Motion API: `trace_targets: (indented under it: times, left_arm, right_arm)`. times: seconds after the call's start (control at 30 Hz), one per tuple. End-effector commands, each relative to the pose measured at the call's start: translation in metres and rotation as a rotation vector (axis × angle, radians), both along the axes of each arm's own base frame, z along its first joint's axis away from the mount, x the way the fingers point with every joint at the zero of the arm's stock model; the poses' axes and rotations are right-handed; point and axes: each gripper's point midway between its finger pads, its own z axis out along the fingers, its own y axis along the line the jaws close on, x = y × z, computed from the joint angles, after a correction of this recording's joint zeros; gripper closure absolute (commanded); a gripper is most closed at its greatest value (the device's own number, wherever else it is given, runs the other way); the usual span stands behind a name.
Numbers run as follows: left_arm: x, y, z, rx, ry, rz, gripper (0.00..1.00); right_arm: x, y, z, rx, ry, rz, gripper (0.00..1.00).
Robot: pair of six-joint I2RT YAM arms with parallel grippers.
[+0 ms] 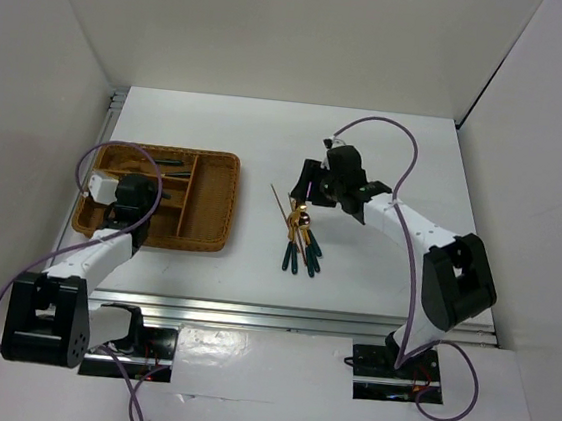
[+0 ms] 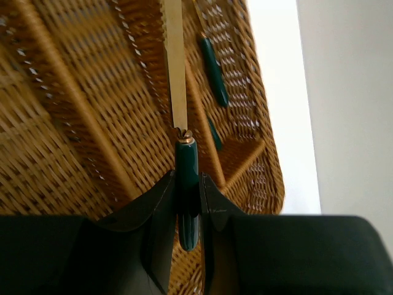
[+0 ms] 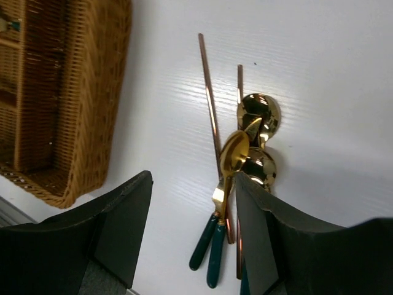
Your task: Sort the eating utensils into containers
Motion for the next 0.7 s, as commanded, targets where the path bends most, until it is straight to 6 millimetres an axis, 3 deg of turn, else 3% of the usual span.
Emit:
trace_targets:
  times: [0.0,0.23,0.4,0.5,0.6,0.67]
  left_arm:
    - [0.009,0.021,0.007,-0.052,-0.009,0.150,0.73]
    - [0.023,0.028,0.005,-0.089,0.013,0.227,0.72]
    - [0.018,0.028,-0.020,-0.163,0.124,0.297,0.68]
    - [0.017,0.028,-0.021,-0.189,0.119,0.318,0.67]
    - [0.014,0.028,-0.029,-0.212,0.150,0.345,0.63]
    - [0.013,0.028,-0.032,-0.209,0.171,0.347,0.52]
  right_arm:
    - [0.014,0.003,0.012,-0.017,-0.035,0.024,0.36]
    - [0.015,0.006,-0.002,-0.040,0.020,0.032,0.39]
    - [0.013,0.006,-0.008,-0.049,0.051,0.040,0.40]
    - [0.013,0.008,-0.005,-0.044,0.054,0.047,0.40]
    - [0.014,0.010,-0.001,-0.034,0.049,0.055,0.40]
    - [0.012,0.009,-0.002,-0.039,0.059,0.055,0.40]
